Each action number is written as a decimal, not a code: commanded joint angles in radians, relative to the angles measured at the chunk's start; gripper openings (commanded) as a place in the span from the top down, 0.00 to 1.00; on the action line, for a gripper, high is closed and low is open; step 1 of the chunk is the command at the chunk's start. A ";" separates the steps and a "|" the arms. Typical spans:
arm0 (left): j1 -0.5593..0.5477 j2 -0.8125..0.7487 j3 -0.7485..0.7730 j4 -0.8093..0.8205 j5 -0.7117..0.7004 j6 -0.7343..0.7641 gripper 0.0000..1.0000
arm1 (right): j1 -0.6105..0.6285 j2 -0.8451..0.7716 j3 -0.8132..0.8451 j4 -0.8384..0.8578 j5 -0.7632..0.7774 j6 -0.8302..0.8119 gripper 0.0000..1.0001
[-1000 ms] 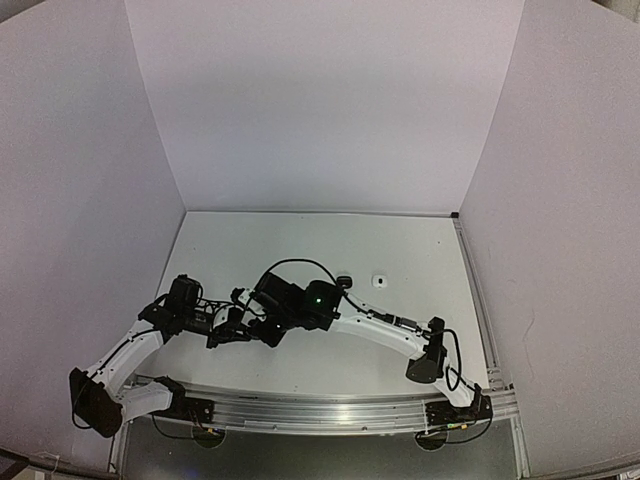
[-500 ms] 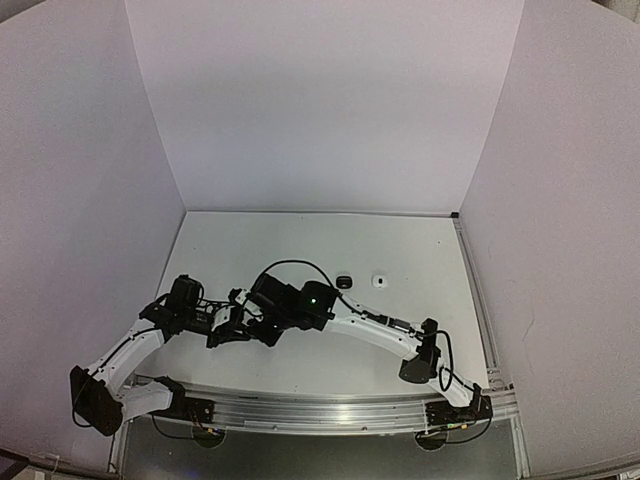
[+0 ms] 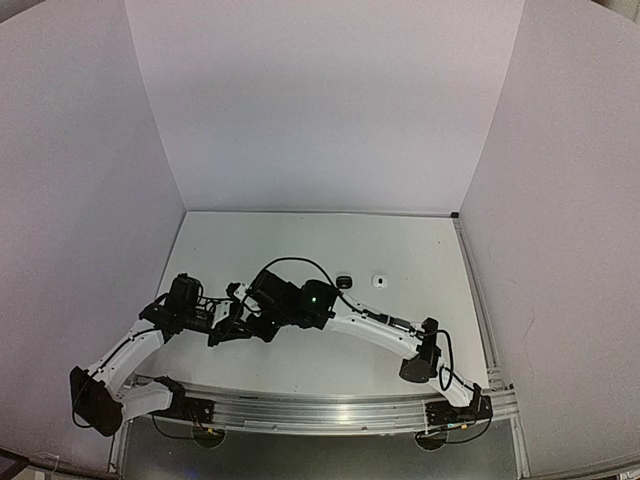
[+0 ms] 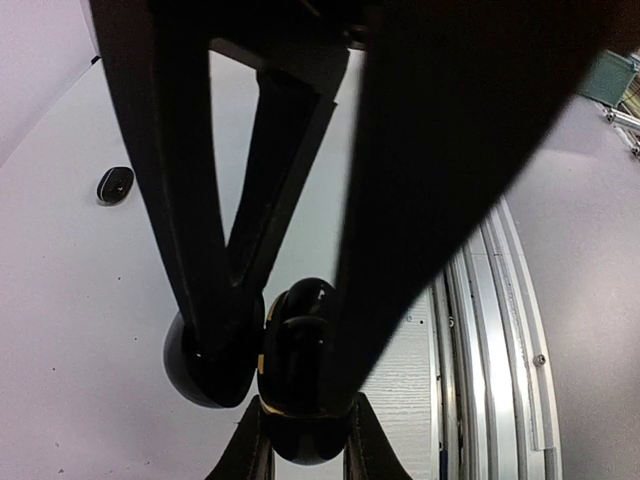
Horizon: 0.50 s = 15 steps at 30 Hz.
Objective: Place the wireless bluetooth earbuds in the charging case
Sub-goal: Insert the left earbud into the left side groove of the charging case.
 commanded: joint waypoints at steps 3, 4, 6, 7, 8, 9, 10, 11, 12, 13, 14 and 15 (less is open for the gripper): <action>-0.018 -0.041 0.004 0.107 0.151 -0.095 1.00 | -0.001 -0.020 -0.025 0.084 0.030 -0.007 0.70; -0.018 -0.042 0.002 0.114 0.154 -0.102 1.00 | -0.001 -0.023 -0.025 0.085 0.031 -0.006 0.69; -0.018 -0.046 -0.002 0.126 0.155 -0.117 1.00 | -0.001 -0.028 -0.025 0.085 0.036 -0.006 0.67; -0.018 -0.046 -0.004 0.128 0.156 -0.123 1.00 | -0.001 -0.030 -0.023 0.086 0.037 -0.007 0.66; -0.018 -0.046 -0.005 0.129 0.156 -0.128 1.00 | -0.001 -0.034 -0.016 0.089 0.038 -0.007 0.64; -0.018 -0.046 -0.005 0.130 0.156 -0.133 1.00 | -0.001 -0.036 -0.007 0.091 0.039 -0.006 0.62; -0.018 -0.045 -0.007 0.135 0.154 -0.142 1.00 | -0.001 -0.040 0.005 0.097 0.041 -0.006 0.60; -0.018 -0.044 -0.010 0.141 0.152 -0.155 1.00 | -0.001 -0.047 0.019 0.105 0.041 -0.006 0.58; -0.018 -0.044 -0.015 0.155 0.147 -0.174 1.00 | -0.001 -0.058 0.026 0.116 0.043 -0.006 0.56; -0.018 -0.043 -0.019 0.168 0.141 -0.192 1.00 | -0.001 -0.069 0.029 0.129 0.044 -0.006 0.54; -0.018 -0.042 -0.024 0.182 0.134 -0.207 1.00 | -0.001 -0.081 0.027 0.144 0.045 -0.005 0.53; -0.018 -0.042 -0.028 0.195 0.128 -0.223 1.00 | -0.001 -0.099 0.019 0.159 0.049 -0.003 0.52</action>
